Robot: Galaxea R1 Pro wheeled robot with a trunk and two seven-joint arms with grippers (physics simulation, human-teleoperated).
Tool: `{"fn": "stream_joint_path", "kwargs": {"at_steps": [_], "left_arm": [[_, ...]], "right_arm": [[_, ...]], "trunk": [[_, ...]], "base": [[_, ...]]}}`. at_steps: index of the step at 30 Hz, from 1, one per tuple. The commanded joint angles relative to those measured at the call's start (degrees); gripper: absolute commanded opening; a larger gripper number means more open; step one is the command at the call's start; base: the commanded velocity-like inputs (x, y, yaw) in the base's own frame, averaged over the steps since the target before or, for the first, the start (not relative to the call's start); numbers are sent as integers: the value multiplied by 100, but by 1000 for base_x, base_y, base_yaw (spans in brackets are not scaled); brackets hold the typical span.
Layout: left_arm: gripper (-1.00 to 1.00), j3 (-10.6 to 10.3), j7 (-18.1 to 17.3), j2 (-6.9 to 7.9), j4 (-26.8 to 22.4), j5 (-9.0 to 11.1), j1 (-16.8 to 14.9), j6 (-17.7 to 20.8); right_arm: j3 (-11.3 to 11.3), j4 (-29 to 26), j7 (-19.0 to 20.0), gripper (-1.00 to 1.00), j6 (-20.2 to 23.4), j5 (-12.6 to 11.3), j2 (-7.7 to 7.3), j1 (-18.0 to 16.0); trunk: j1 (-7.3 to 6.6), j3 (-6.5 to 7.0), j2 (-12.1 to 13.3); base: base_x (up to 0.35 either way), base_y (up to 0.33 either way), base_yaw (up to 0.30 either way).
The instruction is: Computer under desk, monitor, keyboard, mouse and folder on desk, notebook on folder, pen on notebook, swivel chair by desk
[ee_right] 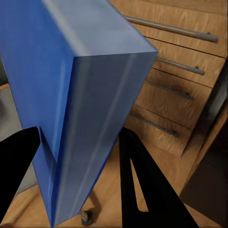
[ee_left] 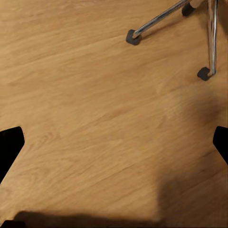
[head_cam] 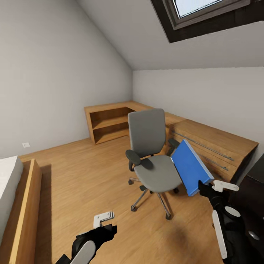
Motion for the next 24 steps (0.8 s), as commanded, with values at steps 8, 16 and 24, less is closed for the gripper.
{"fn": "stream_joint_path", "kwargs": {"at_steps": [8, 16, 24], "left_arm": [[100, 38, 23, 5, 197, 41, -6, 5], [100, 0, 22, -7, 304, 51, -6, 5], [100, -14, 15, -17, 514, 52, -6, -3]], "right_arm": [[-26, -113, -9, -100, 110, -234, 40, -1], [-186, -113, 0, -100, 103, -471, 38, -1], [-880, -113, 0, -100, 175, -1452, 23, -1]], "trunk": [[-180, 139, 319], [-356, 282, 640], [-532, 426, 961]], "base": [[-173, 0, 0], [-1, 0, 0], [0, 0, -142]]}}
